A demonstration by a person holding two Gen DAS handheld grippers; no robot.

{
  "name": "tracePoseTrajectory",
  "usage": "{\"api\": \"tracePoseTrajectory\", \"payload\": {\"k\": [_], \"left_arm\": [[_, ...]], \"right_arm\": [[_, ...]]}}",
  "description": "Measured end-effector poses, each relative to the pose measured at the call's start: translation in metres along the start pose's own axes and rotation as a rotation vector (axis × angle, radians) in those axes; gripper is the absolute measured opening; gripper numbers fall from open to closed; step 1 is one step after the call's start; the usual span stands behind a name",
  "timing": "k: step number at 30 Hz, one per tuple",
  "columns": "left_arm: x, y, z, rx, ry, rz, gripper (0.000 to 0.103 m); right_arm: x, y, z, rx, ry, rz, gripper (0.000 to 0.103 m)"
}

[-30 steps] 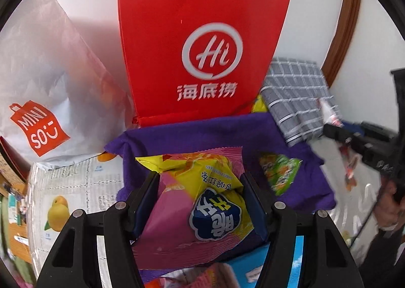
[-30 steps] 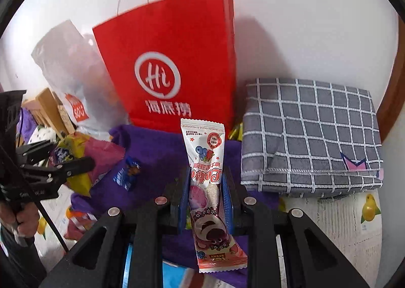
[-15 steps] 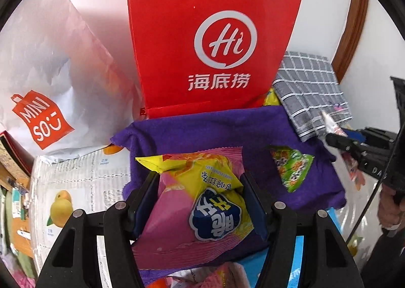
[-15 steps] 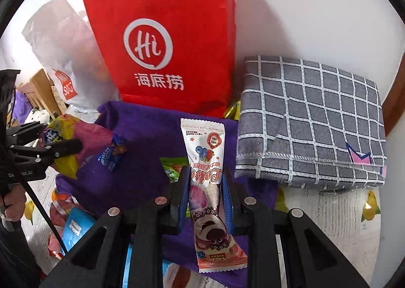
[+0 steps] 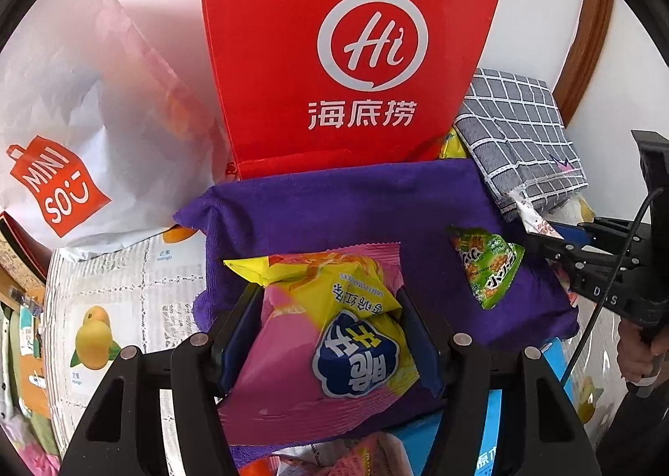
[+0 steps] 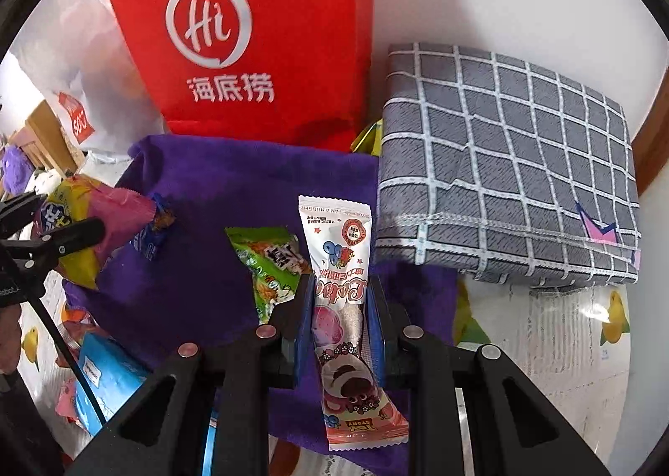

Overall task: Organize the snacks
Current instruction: 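Carry the candy stick and pink-and-yellow bag over the purple towel with both grippers, then open the right gripper to drop the candy stick onto the purple towel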

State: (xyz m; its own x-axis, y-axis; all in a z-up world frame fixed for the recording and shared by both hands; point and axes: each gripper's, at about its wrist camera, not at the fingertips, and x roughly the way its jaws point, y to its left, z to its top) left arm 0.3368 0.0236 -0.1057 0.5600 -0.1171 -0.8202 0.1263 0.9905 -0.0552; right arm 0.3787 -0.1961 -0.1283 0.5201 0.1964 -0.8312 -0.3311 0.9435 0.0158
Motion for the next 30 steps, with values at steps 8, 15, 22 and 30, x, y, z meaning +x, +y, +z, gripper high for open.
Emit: {"api": "tracePoseTrajectory", "payload": {"k": [8, 15, 22, 30], "left_arm": [[0.008, 0.001, 0.0, 0.0, 0.037, 0.006, 0.063], [0.011, -0.001, -0.001, 0.012, 0.054, 0.014, 0.063], [0.014, -0.005, -0.003, 0.02, 0.068, 0.009, 0.063], [0.019, -0.009, -0.005, 0.036, 0.089, 0.009, 0.063]], "right_arm": [[0.009, 0.009, -0.003, -0.03, 0.013, -0.014, 0.024], [0.014, 0.008, -0.003, -0.03, 0.025, -0.01, 0.024], [0.012, 0.01, -0.003, -0.05, 0.04, 0.007, 0.024], [0.023, 0.009, -0.003, -0.047, 0.061, 0.003, 0.025]]}}
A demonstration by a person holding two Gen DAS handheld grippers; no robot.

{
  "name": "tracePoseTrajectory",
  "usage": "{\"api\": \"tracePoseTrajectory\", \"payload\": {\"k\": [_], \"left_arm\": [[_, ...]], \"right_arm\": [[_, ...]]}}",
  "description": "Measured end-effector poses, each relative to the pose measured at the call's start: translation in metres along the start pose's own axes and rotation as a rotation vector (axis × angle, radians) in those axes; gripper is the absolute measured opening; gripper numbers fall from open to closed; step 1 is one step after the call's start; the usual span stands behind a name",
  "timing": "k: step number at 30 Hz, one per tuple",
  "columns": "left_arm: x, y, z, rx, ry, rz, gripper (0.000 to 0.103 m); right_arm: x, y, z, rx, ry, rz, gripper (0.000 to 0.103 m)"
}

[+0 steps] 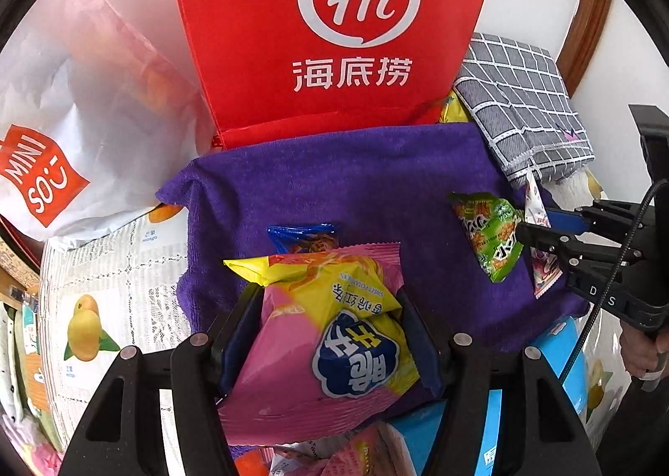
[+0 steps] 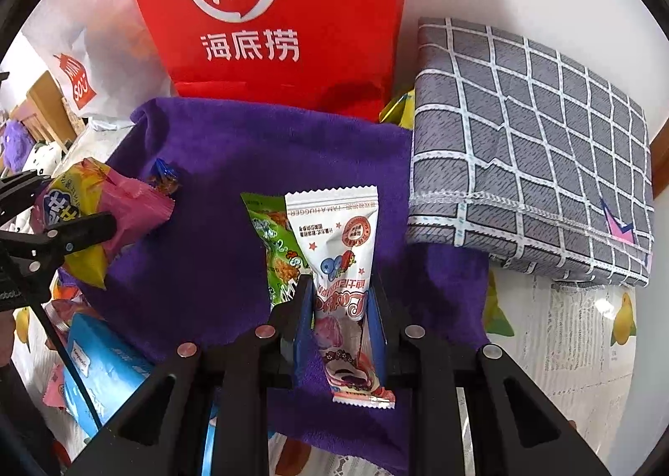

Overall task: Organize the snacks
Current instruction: 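Open the right gripper to drop the candy stick onto the purple towel, then open the left gripper to drop the pink-and-yellow bag onto the towel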

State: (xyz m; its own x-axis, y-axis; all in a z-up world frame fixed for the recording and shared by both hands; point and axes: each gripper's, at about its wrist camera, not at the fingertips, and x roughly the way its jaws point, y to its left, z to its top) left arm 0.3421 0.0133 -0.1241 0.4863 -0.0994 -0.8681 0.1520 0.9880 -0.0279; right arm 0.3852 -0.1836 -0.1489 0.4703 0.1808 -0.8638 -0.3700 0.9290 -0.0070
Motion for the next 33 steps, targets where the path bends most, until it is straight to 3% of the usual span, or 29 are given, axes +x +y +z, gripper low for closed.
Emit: {"api": "tracePoseTrajectory", "payload": {"k": [4, 6, 14, 22, 33], "left_arm": [[0.002, -0.001, -0.001, 0.003, 0.009, 0.002, 0.063], [0.004, -0.002, -0.001, 0.005, 0.016, 0.0, 0.063], [0.01, -0.004, -0.002, 0.002, 0.032, -0.008, 0.063], [0.016, -0.003, -0.003, -0.008, 0.06, -0.025, 0.064], [0.02, -0.009, -0.004, 0.002, 0.062, -0.01, 0.065]], "right_arm": [[-0.002, 0.003, 0.001, -0.013, -0.007, -0.005, 0.031], [-0.005, 0.004, 0.002, -0.019, -0.024, -0.014, 0.044], [-0.026, 0.015, 0.002, -0.042, -0.084, -0.032, 0.053], [-0.046, 0.016, 0.002, -0.003, -0.157, -0.02, 0.054], [-0.056, 0.008, 0.0, 0.04, -0.174, -0.004, 0.054]]}}
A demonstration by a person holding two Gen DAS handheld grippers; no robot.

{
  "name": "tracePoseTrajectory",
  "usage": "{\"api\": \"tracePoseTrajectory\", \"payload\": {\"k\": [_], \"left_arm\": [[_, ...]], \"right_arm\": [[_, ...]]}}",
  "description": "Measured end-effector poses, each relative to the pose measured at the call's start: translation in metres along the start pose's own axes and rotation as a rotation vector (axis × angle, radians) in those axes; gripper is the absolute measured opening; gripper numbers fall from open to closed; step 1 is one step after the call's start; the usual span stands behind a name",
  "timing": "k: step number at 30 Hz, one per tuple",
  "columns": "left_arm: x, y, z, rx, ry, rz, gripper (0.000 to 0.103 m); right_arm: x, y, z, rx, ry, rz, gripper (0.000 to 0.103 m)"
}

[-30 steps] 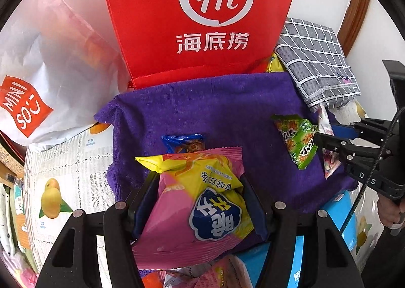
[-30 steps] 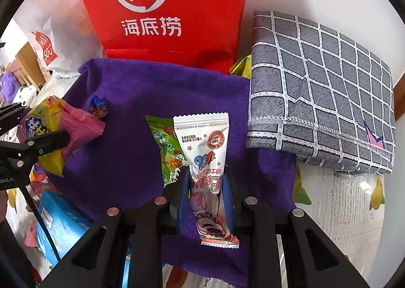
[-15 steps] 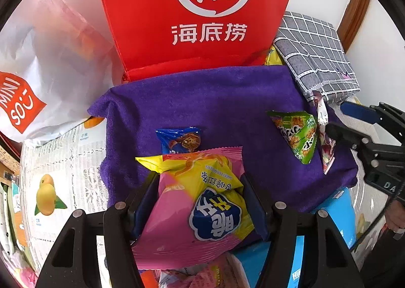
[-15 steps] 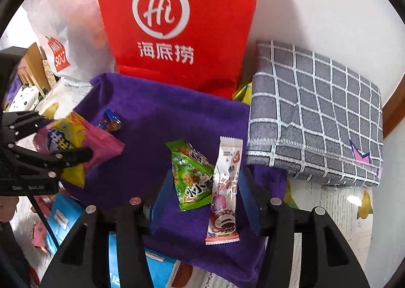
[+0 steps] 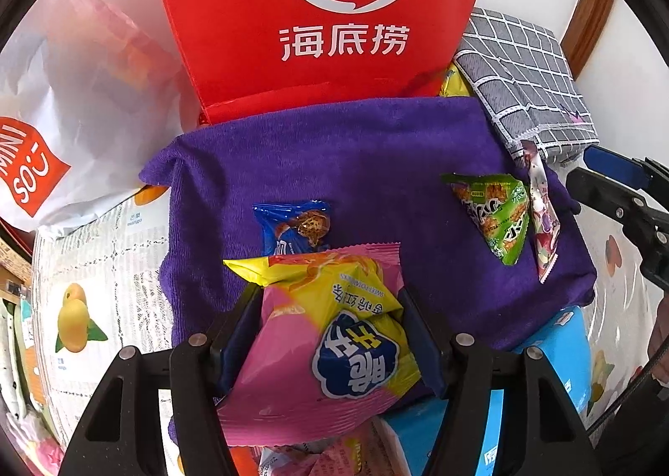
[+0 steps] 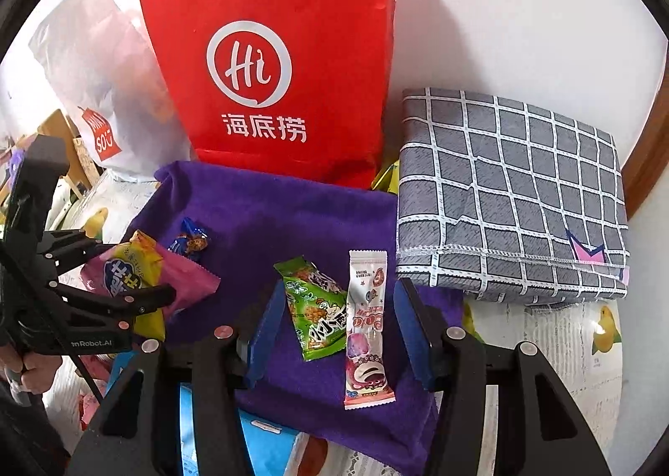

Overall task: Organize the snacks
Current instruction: 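Open the left gripper to drop the pink-and-yellow bag onto the towel, then move the right gripper to the yellow triangular snack bag and grasp it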

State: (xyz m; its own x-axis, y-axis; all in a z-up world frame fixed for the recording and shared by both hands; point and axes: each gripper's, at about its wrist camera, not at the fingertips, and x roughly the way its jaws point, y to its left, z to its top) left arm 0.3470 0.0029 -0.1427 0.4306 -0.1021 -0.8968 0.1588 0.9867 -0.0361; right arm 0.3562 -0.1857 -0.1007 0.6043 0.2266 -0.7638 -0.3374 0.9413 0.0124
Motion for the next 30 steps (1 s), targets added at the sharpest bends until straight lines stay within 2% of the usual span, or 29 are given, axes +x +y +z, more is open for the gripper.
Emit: {"api": "tracePoseTrajectory", "payload": {"k": [2, 5, 13, 19, 23, 27, 30], "left_arm": [[-0.003, 0.002, 0.001, -0.016, -0.016, -0.016, 0.066], [-0.011, 0.005, 0.003, -0.04, -0.055, -0.007, 0.077], [-0.023, 0.012, 0.003, -0.061, -0.091, 0.019, 0.077], [-0.04, 0.003, 0.0, -0.035, -0.128, 0.036, 0.077], [-0.053, -0.004, -0.003, -0.033, -0.154, 0.021, 0.077], [-0.069, -0.014, -0.008, -0.025, -0.174, 0.016, 0.077], [-0.091, -0.019, -0.013, -0.036, -0.219, 0.019, 0.077]], "right_arm": [[0.0, 0.001, 0.0, -0.004, 0.002, -0.002, 0.054], [-0.002, 0.003, 0.0, -0.006, 0.0, -0.003, 0.054], [-0.009, 0.006, 0.001, -0.001, -0.017, -0.003, 0.054], [-0.025, 0.006, 0.002, 0.035, -0.061, -0.026, 0.054], [-0.046, 0.008, -0.001, 0.069, -0.116, -0.039, 0.055], [-0.067, 0.016, -0.015, 0.091, -0.144, -0.037, 0.055], [-0.083, 0.022, -0.033, 0.099, -0.151, -0.066, 0.055]]}}
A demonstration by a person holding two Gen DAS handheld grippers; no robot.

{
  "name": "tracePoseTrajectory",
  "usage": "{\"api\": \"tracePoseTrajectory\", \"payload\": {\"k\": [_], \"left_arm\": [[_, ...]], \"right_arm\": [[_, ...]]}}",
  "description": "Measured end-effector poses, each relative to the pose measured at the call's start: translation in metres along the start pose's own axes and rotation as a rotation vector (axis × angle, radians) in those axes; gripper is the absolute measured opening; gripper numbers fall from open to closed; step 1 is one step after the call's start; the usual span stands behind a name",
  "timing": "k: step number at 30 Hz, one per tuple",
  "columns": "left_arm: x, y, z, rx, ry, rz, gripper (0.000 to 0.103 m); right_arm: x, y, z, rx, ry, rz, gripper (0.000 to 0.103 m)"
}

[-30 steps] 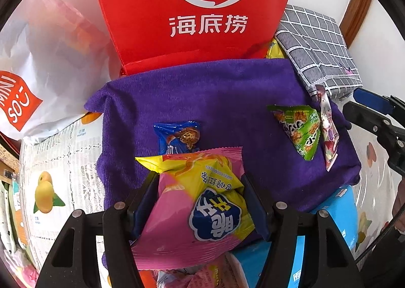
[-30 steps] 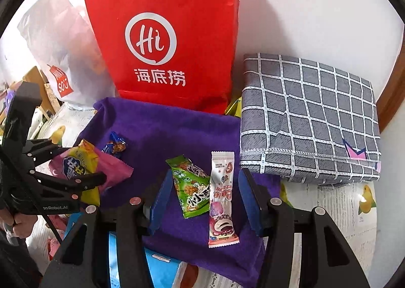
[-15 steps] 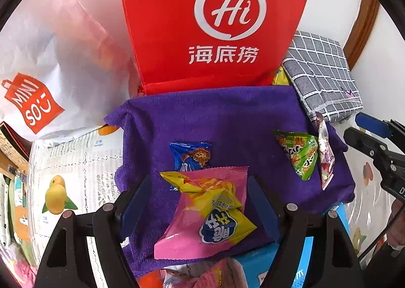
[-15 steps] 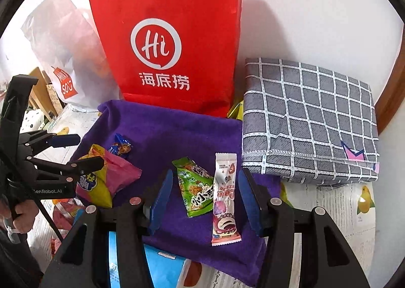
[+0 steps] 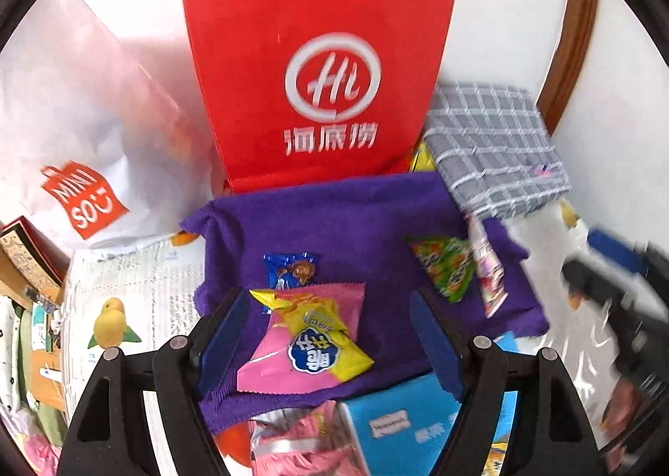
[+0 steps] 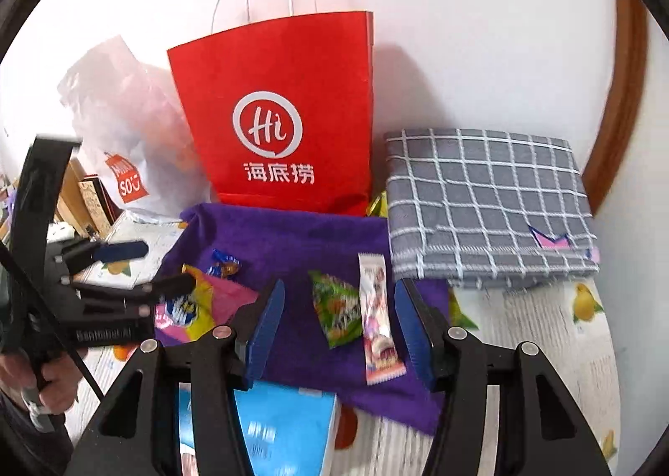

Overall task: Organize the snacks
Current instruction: 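Move the right gripper to the yellow triangular snack bag and grasp it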

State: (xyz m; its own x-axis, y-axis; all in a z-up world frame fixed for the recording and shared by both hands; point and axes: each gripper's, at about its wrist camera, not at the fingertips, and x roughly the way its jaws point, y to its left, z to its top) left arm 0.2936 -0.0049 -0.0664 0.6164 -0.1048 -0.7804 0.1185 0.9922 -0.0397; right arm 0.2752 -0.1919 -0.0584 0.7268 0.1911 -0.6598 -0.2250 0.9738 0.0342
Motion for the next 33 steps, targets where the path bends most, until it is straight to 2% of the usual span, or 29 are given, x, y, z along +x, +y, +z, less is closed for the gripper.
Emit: {"api": "tracePoseTrajectory", "payload": {"k": [2, 5, 10, 15, 19, 23, 33], "left_arm": [[-0.017, -0.002, 0.001, -0.002, -0.036, -0.009, 0.077], [-0.038, -0.001, -0.003, -0.021, -0.086, -0.032, 0.077], [-0.053, -0.003, -0.02, -0.009, -0.053, -0.067, 0.077], [-0.07, 0.004, -0.049, 0.001, -0.052, -0.042, 0.077], [-0.074, 0.015, -0.073, -0.007, -0.036, -0.042, 0.077], [-0.076, 0.027, -0.092, -0.031, -0.026, -0.038, 0.077], [-0.059, 0.037, -0.13, -0.053, 0.039, -0.035, 0.077]], "right_arm": [[-0.016, 0.0, -0.013, 0.005, -0.011, -0.029, 0.055], [-0.037, -0.002, -0.029, 0.026, -0.01, -0.021, 0.055], [-0.069, -0.002, -0.056, 0.065, -0.002, 0.018, 0.055], [-0.077, 0.009, -0.093, 0.062, 0.014, 0.045, 0.055], [-0.063, 0.016, -0.127, 0.047, 0.059, 0.046, 0.055], [-0.042, 0.019, -0.155, 0.054, 0.135, 0.095, 0.055], [0.002, 0.024, -0.186, 0.021, 0.19, 0.078, 0.058]]}}
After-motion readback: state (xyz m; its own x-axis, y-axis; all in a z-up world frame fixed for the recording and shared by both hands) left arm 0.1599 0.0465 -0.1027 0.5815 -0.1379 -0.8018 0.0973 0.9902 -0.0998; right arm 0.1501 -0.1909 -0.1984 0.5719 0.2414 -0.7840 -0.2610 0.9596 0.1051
